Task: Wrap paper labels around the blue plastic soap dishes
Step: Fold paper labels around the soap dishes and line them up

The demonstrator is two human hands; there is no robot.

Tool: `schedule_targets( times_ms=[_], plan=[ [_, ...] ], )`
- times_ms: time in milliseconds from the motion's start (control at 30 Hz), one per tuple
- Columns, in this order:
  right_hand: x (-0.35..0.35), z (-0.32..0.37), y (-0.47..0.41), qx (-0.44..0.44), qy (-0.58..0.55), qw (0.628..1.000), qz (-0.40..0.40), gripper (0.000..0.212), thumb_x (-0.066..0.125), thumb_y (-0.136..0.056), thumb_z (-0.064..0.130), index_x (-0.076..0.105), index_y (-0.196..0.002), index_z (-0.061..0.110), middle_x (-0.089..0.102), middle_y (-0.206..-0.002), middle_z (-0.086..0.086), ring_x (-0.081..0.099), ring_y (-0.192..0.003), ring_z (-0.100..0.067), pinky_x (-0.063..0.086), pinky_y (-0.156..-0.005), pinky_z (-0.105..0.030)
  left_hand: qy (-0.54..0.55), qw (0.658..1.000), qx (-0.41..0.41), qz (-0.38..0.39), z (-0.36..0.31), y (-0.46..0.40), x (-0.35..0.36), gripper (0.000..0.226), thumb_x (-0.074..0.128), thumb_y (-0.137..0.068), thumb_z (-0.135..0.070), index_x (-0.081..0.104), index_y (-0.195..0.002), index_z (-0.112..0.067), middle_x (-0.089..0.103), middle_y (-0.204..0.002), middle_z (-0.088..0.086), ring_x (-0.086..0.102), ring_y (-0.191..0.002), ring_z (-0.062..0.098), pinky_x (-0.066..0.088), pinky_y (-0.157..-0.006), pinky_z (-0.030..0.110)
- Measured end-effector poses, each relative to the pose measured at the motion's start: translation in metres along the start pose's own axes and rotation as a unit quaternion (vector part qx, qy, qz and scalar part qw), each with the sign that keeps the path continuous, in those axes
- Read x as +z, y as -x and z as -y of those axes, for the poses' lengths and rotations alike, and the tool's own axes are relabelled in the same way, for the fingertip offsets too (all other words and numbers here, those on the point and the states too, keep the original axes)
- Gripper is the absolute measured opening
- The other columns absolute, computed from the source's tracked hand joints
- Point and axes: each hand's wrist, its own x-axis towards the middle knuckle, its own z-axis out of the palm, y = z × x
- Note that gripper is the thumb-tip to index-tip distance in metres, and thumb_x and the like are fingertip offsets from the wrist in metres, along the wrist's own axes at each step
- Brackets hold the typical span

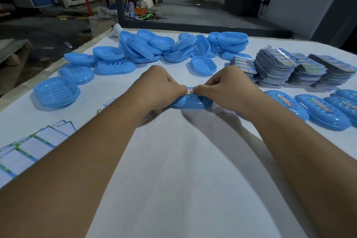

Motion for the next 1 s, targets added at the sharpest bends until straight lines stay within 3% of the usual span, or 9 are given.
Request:
schedule_targets(
  times_ms=[100,233,500,833,1000],
  plan=[
    [0.001,0.000,-0.001,-0.005,0.011,1.000,-0.004,0.027,0.079,-0.080,0.042,0.081,-0.071,0.016,0.072,-0.070,-0.010,0.047,-0.055,-0.012,0.040,-0.053,-0.028,-0.010,1.000,0.003,-0.002,0.000,0.000,0.000,0.019,0.073,-0.072,-0.043,0.078,-0.068,-0.025,0.069,-0.062,-0.002,0.057,-0.055,0.016,0.046,-0.054,0.027],
    [0.002,-0.001,-0.002,-0.013,0.020,1.000,-0.006,0.026,0.079,-0.079,0.043,0.080,-0.069,0.019,0.069,-0.063,-0.003,0.048,-0.054,-0.011,0.040,-0.051,-0.027,-0.016,1.000,0.005,0.000,0.000,0.001,0.000,0.022,0.071,-0.067,-0.046,0.078,-0.068,-0.026,0.069,-0.061,-0.004,0.059,-0.057,0.016,0.046,-0.054,0.026],
    [0.006,-0.003,-0.004,-0.018,0.036,0.999,-0.022,0.030,0.080,-0.076,0.045,0.075,-0.060,0.021,0.067,-0.057,0.001,0.051,-0.052,-0.012,0.042,-0.048,-0.026,-0.041,0.999,-0.001,-0.001,-0.005,0.005,0.000,0.034,0.065,-0.060,-0.054,0.077,-0.068,-0.023,0.071,-0.066,-0.003,0.068,-0.071,0.021,0.057,-0.067,0.036],
    [0.008,0.002,-0.003,-0.032,0.089,0.995,-0.030,0.034,0.074,-0.076,0.046,0.070,-0.054,0.020,0.068,-0.059,-0.003,0.064,-0.066,-0.020,0.049,-0.056,-0.031,-0.110,0.994,0.005,-0.026,-0.009,0.004,0.004,0.036,0.069,-0.072,-0.057,0.075,-0.077,-0.021,0.070,-0.072,-0.005,0.067,-0.073,0.020,0.058,-0.072,0.035],
    [0.013,0.004,-0.005,-0.019,0.112,0.992,-0.052,0.034,0.071,-0.075,0.046,0.069,-0.056,0.017,0.064,-0.057,-0.002,0.062,-0.064,-0.021,0.038,-0.049,-0.026,-0.164,0.985,0.008,-0.050,-0.010,0.002,0.008,0.041,0.061,-0.074,-0.060,0.071,-0.093,-0.026,0.070,-0.085,-0.002,0.066,-0.081,0.022,0.056,-0.075,0.038]
  ],
)
